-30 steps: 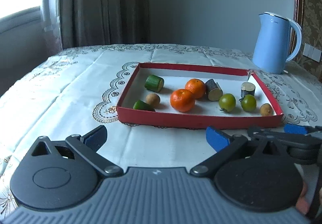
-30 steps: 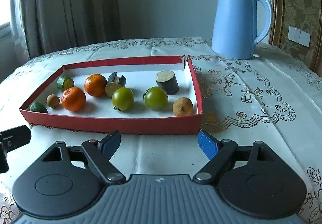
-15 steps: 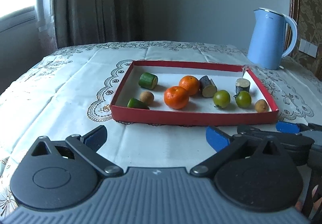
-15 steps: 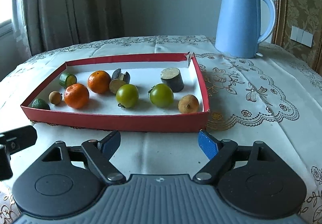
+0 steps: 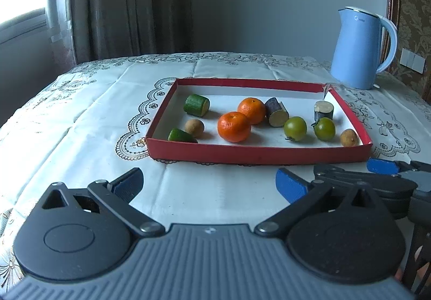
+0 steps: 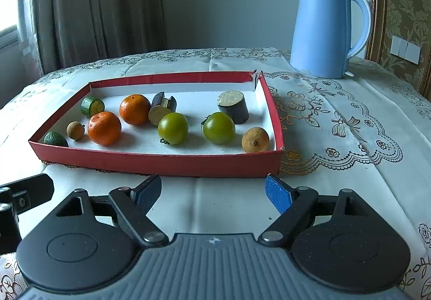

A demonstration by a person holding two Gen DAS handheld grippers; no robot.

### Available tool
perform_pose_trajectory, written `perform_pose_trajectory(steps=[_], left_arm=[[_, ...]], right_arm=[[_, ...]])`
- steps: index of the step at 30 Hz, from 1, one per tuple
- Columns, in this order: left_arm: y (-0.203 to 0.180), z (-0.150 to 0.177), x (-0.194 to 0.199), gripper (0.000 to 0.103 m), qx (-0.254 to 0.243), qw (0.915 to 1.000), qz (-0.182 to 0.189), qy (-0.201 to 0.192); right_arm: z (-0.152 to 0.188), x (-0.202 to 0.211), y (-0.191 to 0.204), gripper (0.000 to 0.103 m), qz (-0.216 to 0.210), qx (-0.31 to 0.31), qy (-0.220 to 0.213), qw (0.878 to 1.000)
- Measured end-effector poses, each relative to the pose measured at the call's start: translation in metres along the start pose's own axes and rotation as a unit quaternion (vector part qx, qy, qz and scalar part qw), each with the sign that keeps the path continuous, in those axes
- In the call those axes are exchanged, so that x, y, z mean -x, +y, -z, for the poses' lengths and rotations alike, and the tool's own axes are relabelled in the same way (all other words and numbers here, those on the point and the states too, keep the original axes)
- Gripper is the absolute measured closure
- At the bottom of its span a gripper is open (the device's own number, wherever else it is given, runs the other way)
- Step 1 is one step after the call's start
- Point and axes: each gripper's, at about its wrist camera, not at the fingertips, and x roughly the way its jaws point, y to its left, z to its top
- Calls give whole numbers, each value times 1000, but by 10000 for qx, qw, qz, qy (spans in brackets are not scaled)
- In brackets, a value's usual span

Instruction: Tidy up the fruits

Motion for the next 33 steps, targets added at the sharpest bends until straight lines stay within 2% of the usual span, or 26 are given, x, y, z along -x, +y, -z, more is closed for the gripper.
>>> perform_pose_trajectory(steps=[6,11,33], left_arm=[[0,2,3,0,6,9999,21,-136],[-4,2,6,0,-81,9995,-145,-274],[-11,4,2,0,-298,9981,-407,-354]], right_arm=[[0,-1,2,18,17,39,6,10000],[0,-1,3,18,22,47,-33,10000],[0,-2,5,18,-19,0,-10,10000]])
